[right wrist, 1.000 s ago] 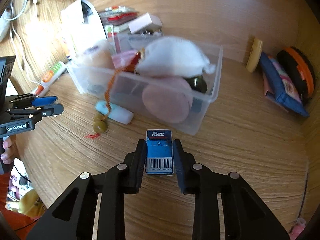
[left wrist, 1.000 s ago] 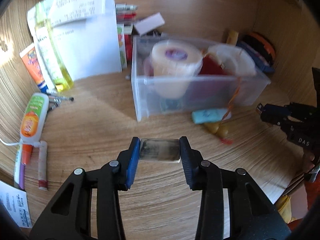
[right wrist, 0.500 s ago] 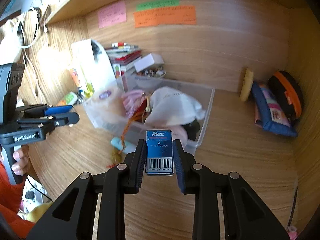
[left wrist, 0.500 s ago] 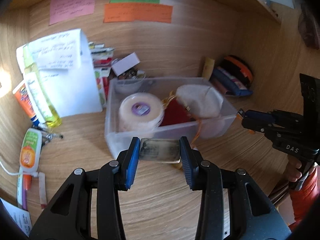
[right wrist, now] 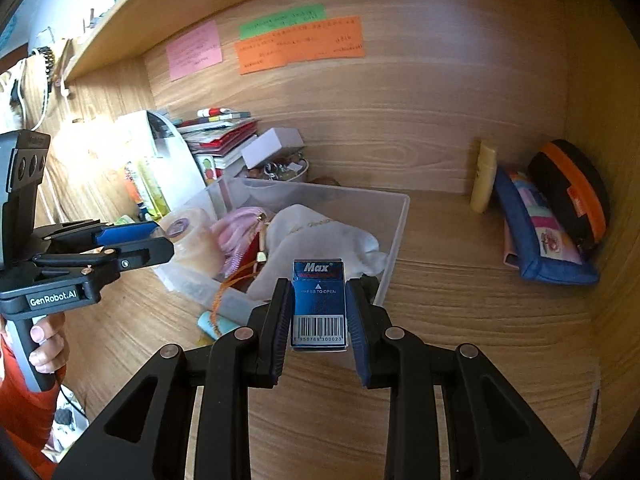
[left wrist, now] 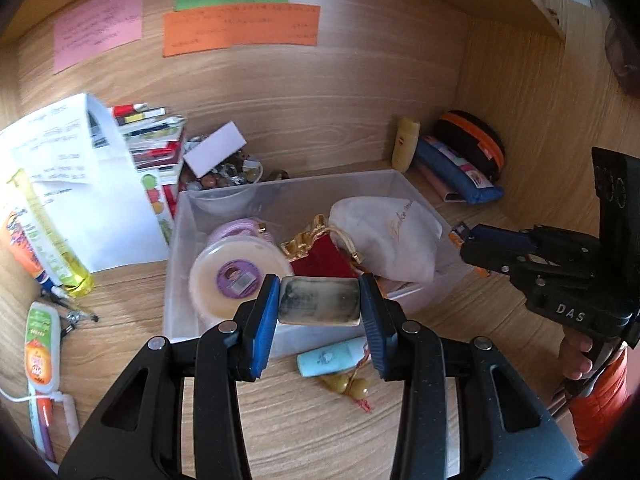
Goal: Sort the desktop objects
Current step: 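Carry block and Max card into the clear box and open both tools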
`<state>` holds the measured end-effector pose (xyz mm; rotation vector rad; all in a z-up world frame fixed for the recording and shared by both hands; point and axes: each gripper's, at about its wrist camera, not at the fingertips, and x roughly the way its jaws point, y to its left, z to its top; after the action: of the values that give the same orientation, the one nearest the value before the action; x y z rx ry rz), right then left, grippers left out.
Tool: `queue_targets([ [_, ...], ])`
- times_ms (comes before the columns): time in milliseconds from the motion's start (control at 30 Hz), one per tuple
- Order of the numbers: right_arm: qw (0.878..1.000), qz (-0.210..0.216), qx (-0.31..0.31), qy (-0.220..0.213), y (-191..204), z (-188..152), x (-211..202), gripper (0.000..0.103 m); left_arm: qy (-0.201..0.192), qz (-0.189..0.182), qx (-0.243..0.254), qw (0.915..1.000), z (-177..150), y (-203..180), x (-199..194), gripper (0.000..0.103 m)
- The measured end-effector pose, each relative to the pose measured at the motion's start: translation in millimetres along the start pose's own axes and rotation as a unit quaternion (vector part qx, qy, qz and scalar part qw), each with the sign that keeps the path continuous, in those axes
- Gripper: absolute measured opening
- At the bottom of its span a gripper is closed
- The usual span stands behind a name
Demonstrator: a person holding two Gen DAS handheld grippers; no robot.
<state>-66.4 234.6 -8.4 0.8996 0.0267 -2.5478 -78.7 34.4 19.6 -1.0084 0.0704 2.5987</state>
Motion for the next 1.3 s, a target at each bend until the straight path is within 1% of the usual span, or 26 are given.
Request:
queue_targets([
  [133,1.000,0.000,0.002,0.006,-3,1,11,0.025,0.008,-0.010,0.007,0.9999,5,-8,12,0.039],
  [233,1.000,-0.017,-0.007,0.005,-3,1,17,0.025,0.012,-0.013,0.013,0.9998,8,-12,22,0.039],
  [367,1.000,-0.011,-0.006,0.009,-4,0,23,0.025,0.025,-0.003,0.016,0.9995,11,-14,38,0.039],
  [500,1.000,-0.007,-0.005,0.008,-7,0,27,0.025,0.024,0.004,0.025,0.9994,13,-17,44,0.039],
  [667,1.000,-0.019,-0.011,0.004,-4,-3,30,0.025,0.042,0.006,0.024,0.9988,13,-16,55,0.040],
  [733,1.000,-0.022,-0.014,0.006,-3,-3,31,0.025,0.049,0.008,0.022,0.9985,13,-16,57,0.043],
  [767,1.000,-0.023,-0.016,0.007,-2,-3,32,0.027,0.050,0.004,0.022,0.9985,13,-17,57,0.045],
  [833,0.999,-0.024,-0.022,0.012,-1,-3,33,0.035,0.045,0.001,0.023,0.9987,13,-19,53,0.053],
  [867,0.999,-0.024,-0.027,0.012,1,-4,31,0.043,0.038,0.003,0.025,0.9990,13,-20,48,0.055],
  [900,0.999,-0.025,-0.033,0.010,3,-4,29,0.049,0.032,0.004,0.026,0.9991,13,-21,45,0.057],
  [933,0.999,-0.029,-0.037,0.006,4,-4,27,0.062,0.024,0.007,0.028,0.9993,13,-22,39,0.062],
  [967,0.998,-0.037,-0.044,-0.002,6,-4,24,0.070,0.013,0.010,0.029,0.9995,13,-22,31,0.065],
  [1033,0.997,-0.046,-0.059,-0.021,13,-5,14,0.074,0.000,0.012,0.025,0.9996,14,-21,19,0.075],
  [1100,0.996,-0.051,-0.073,-0.031,22,-4,5,0.080,-0.013,0.017,0.021,0.9996,14,-17,8,0.081],
  [1133,0.995,-0.053,-0.077,-0.033,25,-4,3,0.083,-0.019,0.021,0.019,0.9994,13,-15,2,0.082],
  [1167,0.994,-0.054,-0.084,-0.036,30,-5,-1,0.084,-0.023,0.026,0.017,0.9993,12,-12,-4,0.082],
  [1200,0.994,-0.054,-0.089,-0.036,33,-5,-2,0.084,-0.026,0.030,0.014,0.9991,11,-9,-8,0.087],
  [1233,0.993,-0.056,-0.094,-0.035,37,-6,-4,0.084,-0.029,0.033,0.009,0.9990,8,-4,-14,0.095],
  [1300,0.993,-0.055,-0.099,-0.029,45,-10,-6,0.084,-0.033,0.038,-0.001,0.9987,3,5,-21,0.097],
])
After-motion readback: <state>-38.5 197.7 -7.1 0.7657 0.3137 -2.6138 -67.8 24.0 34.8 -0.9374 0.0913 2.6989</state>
